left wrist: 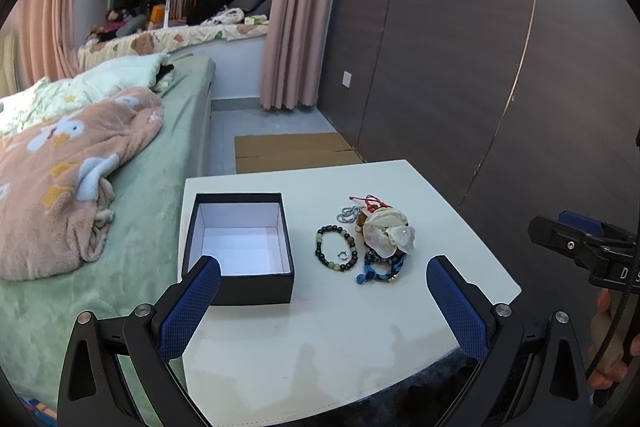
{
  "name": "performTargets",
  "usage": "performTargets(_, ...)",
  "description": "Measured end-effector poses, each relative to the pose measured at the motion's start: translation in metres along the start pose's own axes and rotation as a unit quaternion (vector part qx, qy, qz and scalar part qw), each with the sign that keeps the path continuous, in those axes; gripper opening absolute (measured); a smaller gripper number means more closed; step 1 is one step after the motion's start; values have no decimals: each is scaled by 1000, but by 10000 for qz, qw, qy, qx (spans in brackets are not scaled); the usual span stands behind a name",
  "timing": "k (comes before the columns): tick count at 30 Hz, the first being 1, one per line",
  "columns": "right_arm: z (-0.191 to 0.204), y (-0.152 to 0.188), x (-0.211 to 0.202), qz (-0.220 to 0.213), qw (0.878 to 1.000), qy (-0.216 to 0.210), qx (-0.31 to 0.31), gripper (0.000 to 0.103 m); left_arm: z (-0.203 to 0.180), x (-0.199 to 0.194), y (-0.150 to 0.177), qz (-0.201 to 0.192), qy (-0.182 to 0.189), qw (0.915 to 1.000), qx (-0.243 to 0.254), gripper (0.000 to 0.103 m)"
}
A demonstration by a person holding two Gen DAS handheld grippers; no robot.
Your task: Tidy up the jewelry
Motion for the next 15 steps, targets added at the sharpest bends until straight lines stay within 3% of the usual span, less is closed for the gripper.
performTargets(15,-18,-6,6,97,9996,-35,273,103,-12,16,-12,-26,196,9998,-5,103)
Point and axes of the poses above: each gripper's, at about its wrist camera, not at the fingertips, and x roughly the way its jaws point, z to its left, y to its underside, the point moved 10 cm from there along x, roughly the way its jaws point, and after that the axes turned 9 degrees about x, right-handed, at the moved point
